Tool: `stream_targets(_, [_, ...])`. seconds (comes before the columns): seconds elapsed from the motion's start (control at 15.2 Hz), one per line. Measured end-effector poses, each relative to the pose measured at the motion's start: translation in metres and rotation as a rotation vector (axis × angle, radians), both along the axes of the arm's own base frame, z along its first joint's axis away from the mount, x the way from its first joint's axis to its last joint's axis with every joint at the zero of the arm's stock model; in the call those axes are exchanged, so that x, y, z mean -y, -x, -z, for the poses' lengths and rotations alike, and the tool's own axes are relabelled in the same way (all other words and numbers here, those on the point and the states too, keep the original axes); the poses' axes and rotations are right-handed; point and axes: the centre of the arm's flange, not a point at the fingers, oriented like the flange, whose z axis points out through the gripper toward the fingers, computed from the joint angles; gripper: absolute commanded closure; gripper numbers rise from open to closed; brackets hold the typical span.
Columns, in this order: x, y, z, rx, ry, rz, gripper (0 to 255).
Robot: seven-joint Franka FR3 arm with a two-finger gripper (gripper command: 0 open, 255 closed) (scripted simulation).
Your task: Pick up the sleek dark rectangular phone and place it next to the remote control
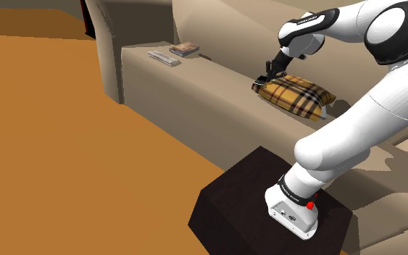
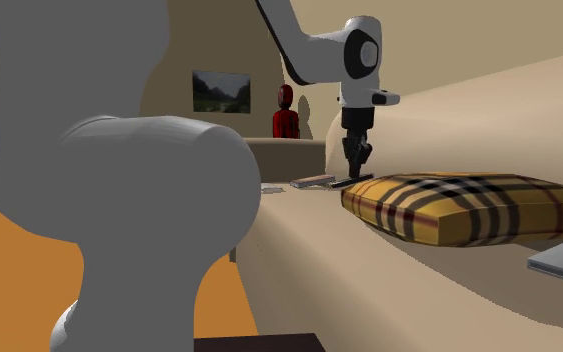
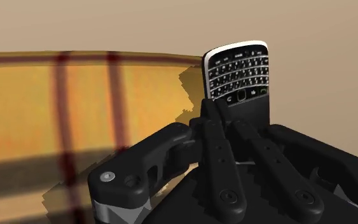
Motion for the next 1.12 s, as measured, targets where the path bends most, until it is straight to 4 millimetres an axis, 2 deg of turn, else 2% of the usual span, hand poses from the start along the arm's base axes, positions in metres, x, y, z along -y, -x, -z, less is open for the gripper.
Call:
stream_targets(0.2, [0.000, 0.000, 0.000, 0.000, 0.000, 0.000, 255])
stream_targets(0.26, [0.000, 0.000, 0.000, 0.000, 0.000, 0.000, 0])
stream_targets(0.33, [0.000, 0.000, 0.000, 0.000, 0.000, 0.000, 0])
stream_targets(0.4, [-0.008, -0.013, -0.003, -0.037, 0.016, -0.002, 0])
stream_targets(0.53, [-0.036, -0.058, -0.006, -0.197, 0.095, 0.040, 0])
stream_targets(0.59, [-0.047, -0.074, -0.005, -0.270, 0.135, 0.068, 0])
stream_targets(0.66, [-0.052, -0.081, -0.002, -0.306, 0.159, 0.087, 0])
stream_targets(1.12, [-0.050, -0.084, 0.030, -0.343, 0.187, 0.110, 0])
